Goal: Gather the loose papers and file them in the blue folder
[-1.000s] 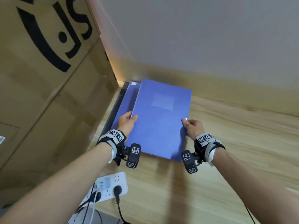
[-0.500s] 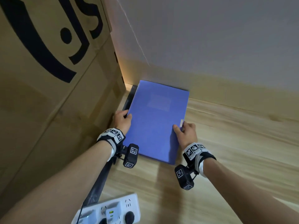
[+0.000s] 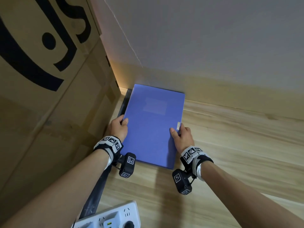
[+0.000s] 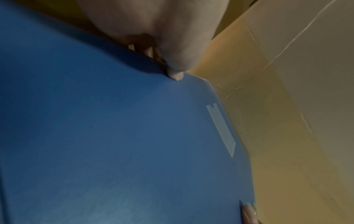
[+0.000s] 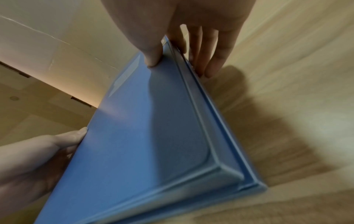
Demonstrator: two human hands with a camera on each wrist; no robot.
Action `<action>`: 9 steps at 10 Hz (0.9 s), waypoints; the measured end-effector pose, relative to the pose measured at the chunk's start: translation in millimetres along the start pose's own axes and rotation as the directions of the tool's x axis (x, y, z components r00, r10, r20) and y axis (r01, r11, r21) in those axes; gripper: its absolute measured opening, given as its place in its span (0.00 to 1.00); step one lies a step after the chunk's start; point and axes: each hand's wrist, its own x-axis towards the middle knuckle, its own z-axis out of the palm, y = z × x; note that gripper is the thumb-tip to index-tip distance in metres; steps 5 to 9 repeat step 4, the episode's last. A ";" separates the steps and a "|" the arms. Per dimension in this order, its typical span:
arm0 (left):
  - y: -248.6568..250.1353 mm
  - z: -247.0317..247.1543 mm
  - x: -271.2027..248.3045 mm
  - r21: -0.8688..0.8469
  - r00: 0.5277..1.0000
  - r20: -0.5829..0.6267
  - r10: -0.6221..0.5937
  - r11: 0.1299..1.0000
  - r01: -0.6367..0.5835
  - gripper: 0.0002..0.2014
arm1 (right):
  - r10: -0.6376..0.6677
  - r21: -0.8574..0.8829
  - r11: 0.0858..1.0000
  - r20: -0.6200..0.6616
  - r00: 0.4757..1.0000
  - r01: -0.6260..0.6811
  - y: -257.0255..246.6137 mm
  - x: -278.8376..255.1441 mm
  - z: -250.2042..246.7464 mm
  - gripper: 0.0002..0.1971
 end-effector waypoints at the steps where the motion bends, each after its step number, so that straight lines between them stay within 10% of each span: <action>1: 6.6 -3.8 -2.5 0.045 1.000 0.019 -0.015 0.999 0.014 0.14 | 0.021 0.097 0.995 0.046 0.999 -0.025 0.2 0.9 -6.7 0.20; 9: 58.5 26.0 -79.3 -0.027 0.998 -0.047 0.042 0.999 -0.044 0.28 | 0.106 0.183 0.978 0.001 0.994 -0.104 26.2 -50.6 -67.8 0.26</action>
